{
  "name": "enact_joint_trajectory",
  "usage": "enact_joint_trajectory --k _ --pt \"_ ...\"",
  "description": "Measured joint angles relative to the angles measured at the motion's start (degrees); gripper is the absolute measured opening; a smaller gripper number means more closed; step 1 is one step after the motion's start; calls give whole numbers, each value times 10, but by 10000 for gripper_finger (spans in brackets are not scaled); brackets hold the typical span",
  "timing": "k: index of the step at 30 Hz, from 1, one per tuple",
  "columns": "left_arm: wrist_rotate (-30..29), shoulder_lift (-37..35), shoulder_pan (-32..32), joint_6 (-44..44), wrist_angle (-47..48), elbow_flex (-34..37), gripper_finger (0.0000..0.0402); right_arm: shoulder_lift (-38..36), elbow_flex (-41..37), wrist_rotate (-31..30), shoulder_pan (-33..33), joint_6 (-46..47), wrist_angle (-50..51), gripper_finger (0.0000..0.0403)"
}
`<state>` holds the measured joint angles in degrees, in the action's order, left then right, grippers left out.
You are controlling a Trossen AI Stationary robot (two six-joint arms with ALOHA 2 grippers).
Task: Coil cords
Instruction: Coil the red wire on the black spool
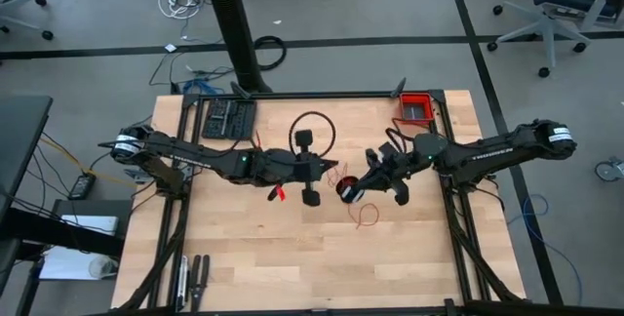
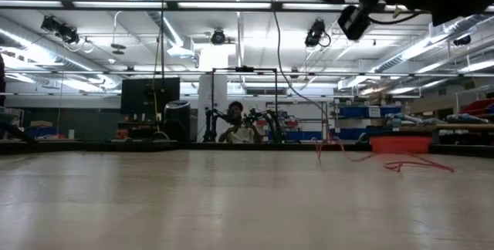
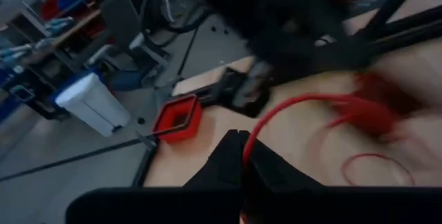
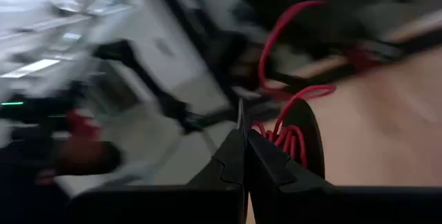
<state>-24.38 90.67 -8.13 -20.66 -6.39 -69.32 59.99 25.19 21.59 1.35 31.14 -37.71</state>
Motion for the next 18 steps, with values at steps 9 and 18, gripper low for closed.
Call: enact_joint_trajectory --k 9,18 --pt "-2 1 20 -31 -48 1 0 89 0 87 23 38 -231 4" --pt "7 1 22 -7 -40 1 0 160 2 77 50 -17 -517 5"
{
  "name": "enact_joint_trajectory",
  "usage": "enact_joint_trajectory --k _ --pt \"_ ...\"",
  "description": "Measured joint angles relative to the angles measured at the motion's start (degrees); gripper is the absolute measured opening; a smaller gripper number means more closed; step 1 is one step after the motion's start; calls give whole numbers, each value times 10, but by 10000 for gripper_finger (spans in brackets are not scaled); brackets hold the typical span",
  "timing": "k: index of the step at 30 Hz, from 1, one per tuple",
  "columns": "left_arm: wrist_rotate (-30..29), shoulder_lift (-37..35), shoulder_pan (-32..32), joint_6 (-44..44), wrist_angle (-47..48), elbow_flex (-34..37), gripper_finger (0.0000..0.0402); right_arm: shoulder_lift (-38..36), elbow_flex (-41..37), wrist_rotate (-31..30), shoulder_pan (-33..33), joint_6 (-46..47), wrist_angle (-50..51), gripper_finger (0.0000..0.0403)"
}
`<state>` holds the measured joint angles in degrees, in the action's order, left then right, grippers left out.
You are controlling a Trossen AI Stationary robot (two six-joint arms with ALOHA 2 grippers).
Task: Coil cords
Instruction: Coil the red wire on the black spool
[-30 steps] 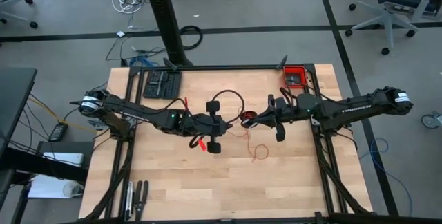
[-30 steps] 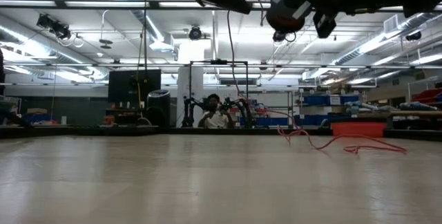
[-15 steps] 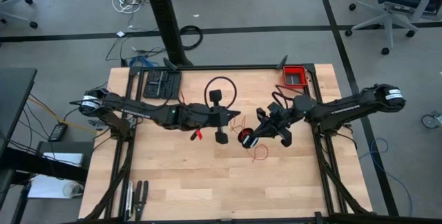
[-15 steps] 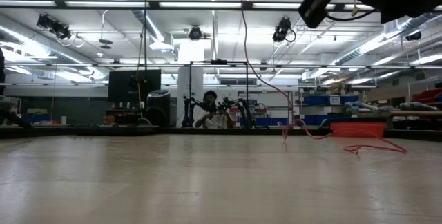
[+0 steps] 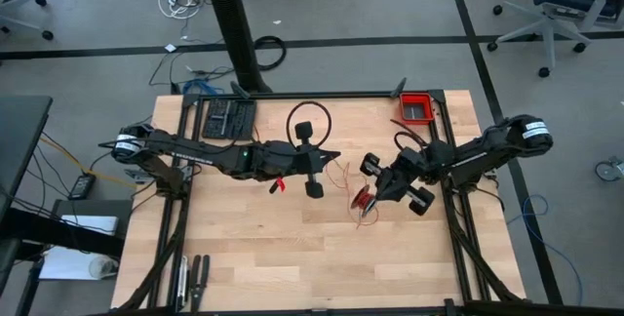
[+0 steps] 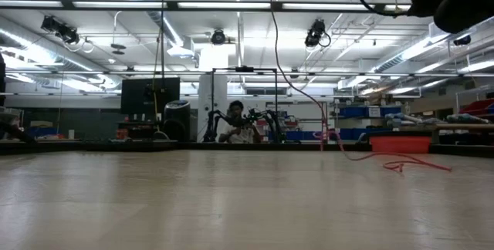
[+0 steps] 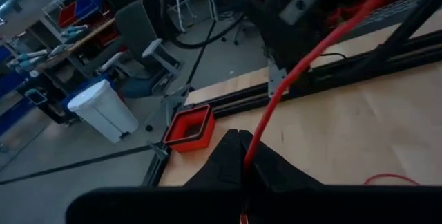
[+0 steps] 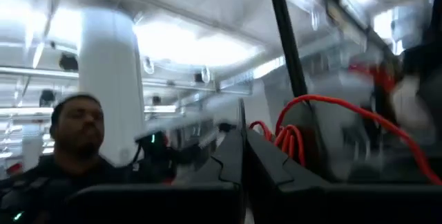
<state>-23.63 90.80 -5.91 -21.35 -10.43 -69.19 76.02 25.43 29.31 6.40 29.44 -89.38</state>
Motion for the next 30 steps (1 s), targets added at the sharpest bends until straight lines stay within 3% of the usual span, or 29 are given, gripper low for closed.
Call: enact_joint_trajectory --k 10,22,30 --pt "53 9 -11 67 38 0 0 2 50 -30 7 -103 4 5" --pt "96 25 -42 103 29 1 0 2 58 -174 0 -281 5 4" --pt "138 26 -57 121 24 0 0 2 71 -181 -5 -354 6 4"
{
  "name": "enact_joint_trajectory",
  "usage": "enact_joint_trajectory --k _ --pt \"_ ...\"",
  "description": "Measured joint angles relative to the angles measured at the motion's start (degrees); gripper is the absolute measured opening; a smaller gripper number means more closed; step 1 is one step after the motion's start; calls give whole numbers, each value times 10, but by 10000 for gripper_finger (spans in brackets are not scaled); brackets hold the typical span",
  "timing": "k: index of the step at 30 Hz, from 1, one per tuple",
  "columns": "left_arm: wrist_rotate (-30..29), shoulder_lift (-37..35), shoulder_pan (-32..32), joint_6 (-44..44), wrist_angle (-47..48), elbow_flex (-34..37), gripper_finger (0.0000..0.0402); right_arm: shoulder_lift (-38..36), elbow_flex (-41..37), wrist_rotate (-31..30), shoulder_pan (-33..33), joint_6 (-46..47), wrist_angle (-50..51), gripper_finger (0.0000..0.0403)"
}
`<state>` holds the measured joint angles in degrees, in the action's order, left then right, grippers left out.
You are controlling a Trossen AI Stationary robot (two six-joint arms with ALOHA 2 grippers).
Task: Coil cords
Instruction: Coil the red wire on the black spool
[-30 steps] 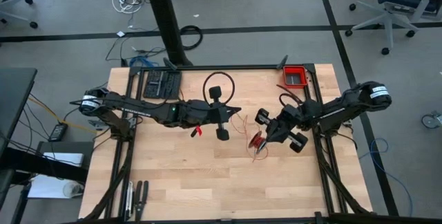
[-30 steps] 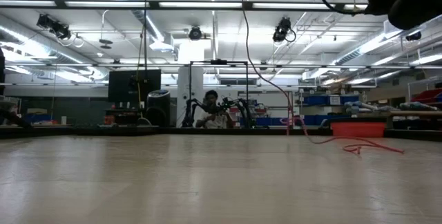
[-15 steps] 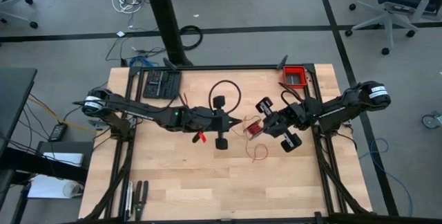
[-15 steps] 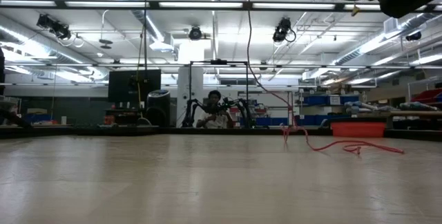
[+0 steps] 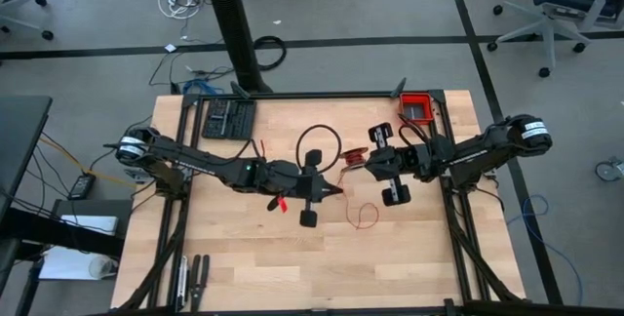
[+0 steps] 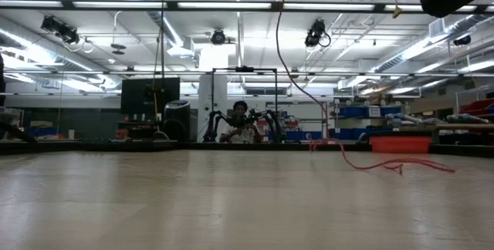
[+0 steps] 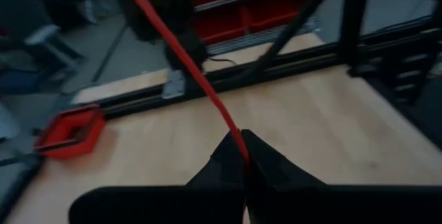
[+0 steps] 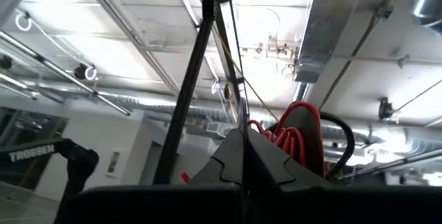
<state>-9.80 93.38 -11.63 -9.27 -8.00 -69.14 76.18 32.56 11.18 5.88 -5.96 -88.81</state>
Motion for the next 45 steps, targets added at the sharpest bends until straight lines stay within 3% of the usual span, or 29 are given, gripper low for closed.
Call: enact_joint_trajectory --k 4,15,21,32,37,45 --pt "29 0 -5 22 19 -1 0 0 0 0 -5 -3 0 3" --pt "27 -2 -12 55 133 0 0 -15 -16 -11 -26 14 9 3" --pt "3 -21 -24 52 179 -4 0 -54 -69 -68 -34 19 19 3" --pt "15 -81 -31 33 226 -5 0 -119 -140 -160 -31 -1 27 3" --pt "18 -93 -32 17 173 -5 0 -122 -144 -229 -21 -20 -1 2" --pt "23 -94 -35 4 154 -6 0 -121 -147 -290 -2 -57 3 2"
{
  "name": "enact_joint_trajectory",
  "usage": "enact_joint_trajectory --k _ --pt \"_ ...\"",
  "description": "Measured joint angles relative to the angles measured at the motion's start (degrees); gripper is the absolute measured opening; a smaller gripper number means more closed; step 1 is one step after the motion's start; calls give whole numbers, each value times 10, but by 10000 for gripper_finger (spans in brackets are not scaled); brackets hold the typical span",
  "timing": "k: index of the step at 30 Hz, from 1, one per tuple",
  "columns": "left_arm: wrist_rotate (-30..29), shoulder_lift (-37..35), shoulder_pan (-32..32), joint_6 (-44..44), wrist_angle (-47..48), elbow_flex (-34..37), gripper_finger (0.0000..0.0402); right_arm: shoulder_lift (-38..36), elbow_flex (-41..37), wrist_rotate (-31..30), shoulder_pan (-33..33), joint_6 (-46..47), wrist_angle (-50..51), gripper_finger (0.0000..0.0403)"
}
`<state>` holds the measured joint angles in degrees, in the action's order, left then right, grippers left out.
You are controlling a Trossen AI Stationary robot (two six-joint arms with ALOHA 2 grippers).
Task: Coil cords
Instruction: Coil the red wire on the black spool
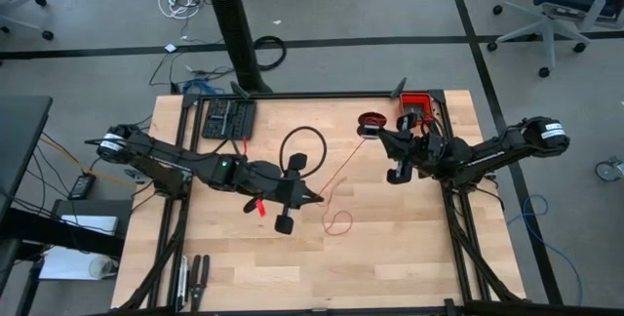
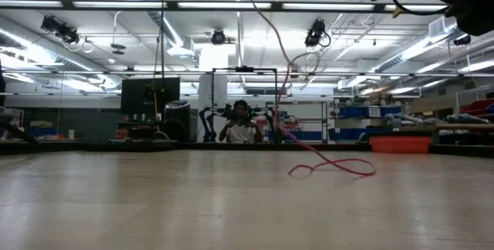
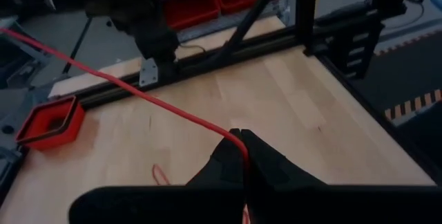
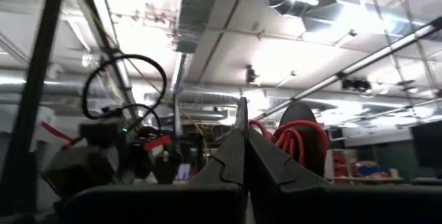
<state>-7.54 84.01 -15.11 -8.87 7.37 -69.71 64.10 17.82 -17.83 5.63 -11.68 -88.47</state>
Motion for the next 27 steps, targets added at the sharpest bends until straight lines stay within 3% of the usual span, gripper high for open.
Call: enact_joint_trajectory --k 10,27 --pt "-19 17 0 -23 -45 1 0 -1 17 0 -1 -1 -5 2" --pt "29 27 -31 19 -40 17 0 -15 18 6 -5 -32 -6 2"
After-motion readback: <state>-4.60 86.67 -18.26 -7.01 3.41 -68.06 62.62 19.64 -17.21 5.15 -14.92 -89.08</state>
